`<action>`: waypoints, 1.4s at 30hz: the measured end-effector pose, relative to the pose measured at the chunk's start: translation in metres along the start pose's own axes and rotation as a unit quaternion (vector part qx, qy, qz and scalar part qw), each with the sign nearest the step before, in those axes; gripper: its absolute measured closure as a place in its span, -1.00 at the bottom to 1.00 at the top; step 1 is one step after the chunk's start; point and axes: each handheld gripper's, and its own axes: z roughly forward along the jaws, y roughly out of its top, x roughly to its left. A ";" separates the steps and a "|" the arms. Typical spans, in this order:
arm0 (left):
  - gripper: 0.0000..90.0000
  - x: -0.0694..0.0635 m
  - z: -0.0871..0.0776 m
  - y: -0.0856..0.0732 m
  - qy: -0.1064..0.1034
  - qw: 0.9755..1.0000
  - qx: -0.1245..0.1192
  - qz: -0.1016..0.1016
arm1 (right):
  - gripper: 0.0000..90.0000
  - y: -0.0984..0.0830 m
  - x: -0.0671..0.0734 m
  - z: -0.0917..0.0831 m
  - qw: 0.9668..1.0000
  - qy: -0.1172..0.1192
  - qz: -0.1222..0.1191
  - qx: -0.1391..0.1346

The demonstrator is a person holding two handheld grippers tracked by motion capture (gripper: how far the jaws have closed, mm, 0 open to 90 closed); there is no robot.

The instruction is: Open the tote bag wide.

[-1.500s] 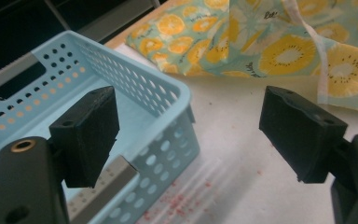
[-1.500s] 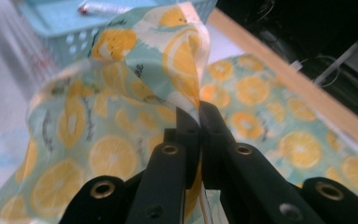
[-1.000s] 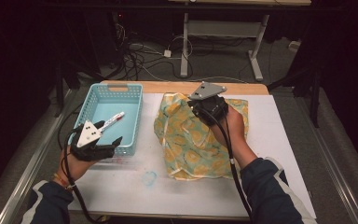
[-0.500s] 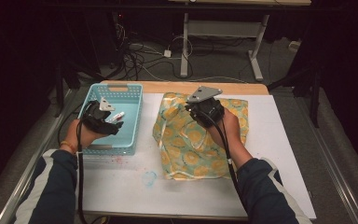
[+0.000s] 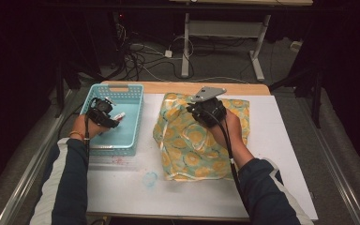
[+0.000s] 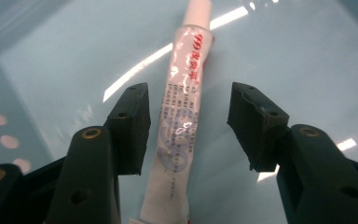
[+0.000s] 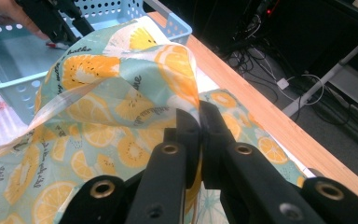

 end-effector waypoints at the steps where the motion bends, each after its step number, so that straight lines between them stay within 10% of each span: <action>1: 0.13 -0.001 0.002 0.001 -0.002 1.000 0.002 0.003 | 1.00 0.000 0.000 0.000 1.000 0.000 0.000 0.000; 14: 0.55 -0.010 0.002 0.005 0.023 0.999 0.023 0.028 | 1.00 0.001 0.002 -0.002 1.000 -0.006 -0.002 -0.002; 26: 0.55 -0.017 -0.031 0.003 0.027 0.995 -0.094 0.026 | 1.00 -0.003 0.000 -0.002 1.000 -0.007 0.006 0.001; 32: 0.55 -0.043 -0.062 -0.006 0.002 0.979 -0.198 0.047 | 1.00 -0.005 -0.001 -0.002 1.000 -0.007 0.013 0.006; 42: 0.56 -0.107 -0.115 -0.031 -0.044 0.936 -0.329 0.115 | 1.00 -0.006 0.001 0.001 1.000 -0.016 0.010 0.021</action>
